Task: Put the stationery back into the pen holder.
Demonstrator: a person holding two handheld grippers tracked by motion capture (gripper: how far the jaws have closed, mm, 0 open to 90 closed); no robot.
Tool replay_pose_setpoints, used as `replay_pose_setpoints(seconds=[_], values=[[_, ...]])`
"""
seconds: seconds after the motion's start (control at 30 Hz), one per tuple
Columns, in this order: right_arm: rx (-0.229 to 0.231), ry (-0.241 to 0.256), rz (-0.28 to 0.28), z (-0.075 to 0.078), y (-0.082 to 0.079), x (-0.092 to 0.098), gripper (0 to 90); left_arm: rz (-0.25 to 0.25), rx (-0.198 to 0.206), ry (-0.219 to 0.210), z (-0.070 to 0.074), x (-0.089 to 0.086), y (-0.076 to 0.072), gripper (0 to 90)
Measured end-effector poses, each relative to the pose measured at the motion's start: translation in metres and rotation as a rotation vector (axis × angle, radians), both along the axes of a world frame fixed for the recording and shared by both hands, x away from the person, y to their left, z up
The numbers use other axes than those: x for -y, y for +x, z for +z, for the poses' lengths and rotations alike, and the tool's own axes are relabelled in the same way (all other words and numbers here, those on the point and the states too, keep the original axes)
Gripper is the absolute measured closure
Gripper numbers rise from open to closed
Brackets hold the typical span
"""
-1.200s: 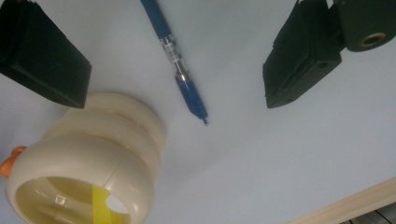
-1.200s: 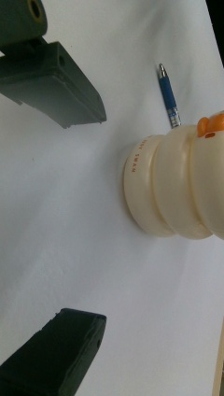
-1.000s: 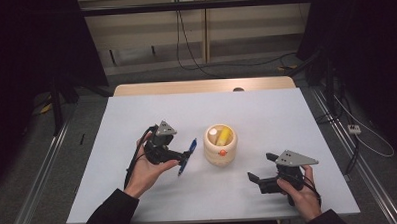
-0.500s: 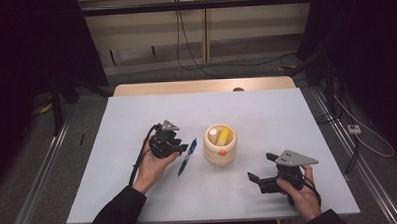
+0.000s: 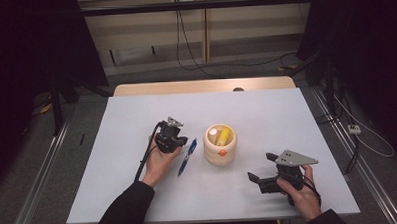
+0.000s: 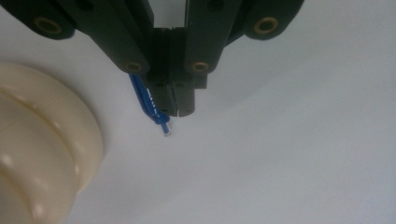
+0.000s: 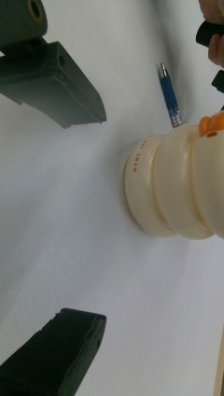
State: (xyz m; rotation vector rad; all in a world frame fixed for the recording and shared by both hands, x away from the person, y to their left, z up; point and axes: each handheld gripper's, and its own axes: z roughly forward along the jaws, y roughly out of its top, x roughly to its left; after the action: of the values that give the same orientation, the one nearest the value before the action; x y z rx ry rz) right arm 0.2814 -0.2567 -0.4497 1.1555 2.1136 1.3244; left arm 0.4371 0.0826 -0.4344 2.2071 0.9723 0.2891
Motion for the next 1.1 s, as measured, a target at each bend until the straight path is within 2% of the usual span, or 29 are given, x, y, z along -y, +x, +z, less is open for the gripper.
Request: replay_pose_setpoints(seconds=[0.1,0.2,0.33,0.43,0.47,0.5,0.9,0.97,1.1], values=[[0.002,-0.001,0.002,0.000,0.000,0.000,3.6,0.001,-0.014,-0.011,-0.004,0.005,0.003,90.0],[0.002,-0.001,0.001,0.000,0.000,0.000,3.6,0.000,-0.006,0.022,-0.010,0.010,0.003,90.0],[0.002,0.000,0.003,0.000,0.000,0.000,3.6,-0.012,-0.016,0.024,-0.016,0.011,0.005,90.0],[0.003,0.001,0.005,0.000,0.000,0.000,3.6,-0.016,-0.001,0.037,-0.016,0.013,0.003,90.0],[0.002,0.001,0.005,0.000,0.000,0.000,3.6,-0.031,-0.002,0.039,-0.016,0.014,0.003,90.0],[0.002,0.002,0.005,0.000,0.000,-0.001,3.6,-0.027,0.017,0.059,-0.016,0.015,0.002,90.0],[0.002,0.002,0.006,0.000,0.000,-0.001,3.6,-0.069,0.008,0.047,-0.016,0.016,0.002,90.0],[0.002,0.002,0.006,0.000,-0.001,-0.001,3.6,-0.078,0.017,0.065,-0.015,0.018,0.001,90.0],[0.002,0.002,0.006,0.000,-0.001,-0.001,3.6,-0.092,0.013,0.069,-0.014,0.019,0.000,90.0]])
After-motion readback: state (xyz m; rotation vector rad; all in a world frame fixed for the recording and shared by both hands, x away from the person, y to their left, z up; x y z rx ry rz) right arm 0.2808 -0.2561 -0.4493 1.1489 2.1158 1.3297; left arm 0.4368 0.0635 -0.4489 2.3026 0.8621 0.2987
